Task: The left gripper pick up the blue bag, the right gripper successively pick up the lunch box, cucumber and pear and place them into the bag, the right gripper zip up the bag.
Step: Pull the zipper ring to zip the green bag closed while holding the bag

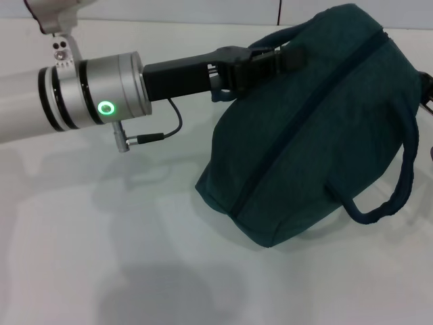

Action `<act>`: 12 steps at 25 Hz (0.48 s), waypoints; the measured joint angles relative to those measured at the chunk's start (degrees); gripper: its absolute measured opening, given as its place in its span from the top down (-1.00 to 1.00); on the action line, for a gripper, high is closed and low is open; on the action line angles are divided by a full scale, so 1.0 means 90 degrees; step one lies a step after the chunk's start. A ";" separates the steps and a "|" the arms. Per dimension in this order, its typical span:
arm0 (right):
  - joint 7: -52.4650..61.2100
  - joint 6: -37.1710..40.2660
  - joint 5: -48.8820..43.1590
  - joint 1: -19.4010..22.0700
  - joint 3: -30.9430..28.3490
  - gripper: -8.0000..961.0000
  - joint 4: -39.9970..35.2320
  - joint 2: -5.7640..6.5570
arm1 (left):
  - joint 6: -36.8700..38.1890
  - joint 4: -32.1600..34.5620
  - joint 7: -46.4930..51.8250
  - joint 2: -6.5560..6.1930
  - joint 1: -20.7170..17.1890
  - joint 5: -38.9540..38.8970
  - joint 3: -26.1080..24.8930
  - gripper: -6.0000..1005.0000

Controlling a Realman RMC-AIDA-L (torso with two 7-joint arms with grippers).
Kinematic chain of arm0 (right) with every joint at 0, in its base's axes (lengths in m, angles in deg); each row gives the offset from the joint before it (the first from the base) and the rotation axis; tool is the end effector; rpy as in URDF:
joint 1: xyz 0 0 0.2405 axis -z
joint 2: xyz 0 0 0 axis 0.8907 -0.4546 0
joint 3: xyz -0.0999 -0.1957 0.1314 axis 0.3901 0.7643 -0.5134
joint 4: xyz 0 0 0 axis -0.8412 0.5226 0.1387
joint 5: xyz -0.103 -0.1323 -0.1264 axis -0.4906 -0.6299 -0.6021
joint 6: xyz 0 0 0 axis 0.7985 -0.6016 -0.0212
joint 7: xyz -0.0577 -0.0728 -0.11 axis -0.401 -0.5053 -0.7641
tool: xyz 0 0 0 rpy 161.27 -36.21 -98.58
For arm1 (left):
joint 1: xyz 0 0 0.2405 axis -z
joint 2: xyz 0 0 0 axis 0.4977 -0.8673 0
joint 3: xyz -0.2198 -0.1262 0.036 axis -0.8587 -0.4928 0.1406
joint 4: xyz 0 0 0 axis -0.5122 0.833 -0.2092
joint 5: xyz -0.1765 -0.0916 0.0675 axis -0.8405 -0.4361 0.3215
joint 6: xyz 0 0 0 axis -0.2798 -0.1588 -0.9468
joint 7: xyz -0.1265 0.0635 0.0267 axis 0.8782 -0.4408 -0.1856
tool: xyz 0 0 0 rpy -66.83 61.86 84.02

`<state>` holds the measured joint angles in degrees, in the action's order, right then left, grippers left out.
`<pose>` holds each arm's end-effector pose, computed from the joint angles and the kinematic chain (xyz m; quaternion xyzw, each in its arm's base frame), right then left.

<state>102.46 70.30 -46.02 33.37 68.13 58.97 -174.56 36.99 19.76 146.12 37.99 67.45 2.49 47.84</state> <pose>0.2607 0.3382 -0.0048 -0.7126 0.4211 0.5340 0.1722 -0.1576 0.3509 -0.0226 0.8528 0.3021 0.4250 0.0276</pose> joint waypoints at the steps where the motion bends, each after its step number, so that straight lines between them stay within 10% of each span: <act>1: 0.0001 0.0000 -0.0005 0.0022 0.0001 0.04 0.0001 0.0004 | -0.0039 0.0002 0.0000 0.0000 0.0024 0.0000 0.0000 0.89; 6: 0.0003 0.0032 -0.0019 0.0124 0.0086 -0.48 0.0004 0.0006 | -0.0297 -0.0006 -0.0011 -0.0003 0.0119 0.0009 0.0000 0.88; 12: 0.0003 0.0052 -0.0019 0.0250 0.0184 -0.48 0.0004 0.0000 | -0.0453 -0.0032 -0.0082 -0.0003 0.0150 0.0034 -0.0001 0.86</act>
<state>102.49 70.77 -46.19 35.62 69.79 59.00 -174.56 32.91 19.48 145.39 37.96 68.79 2.79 47.83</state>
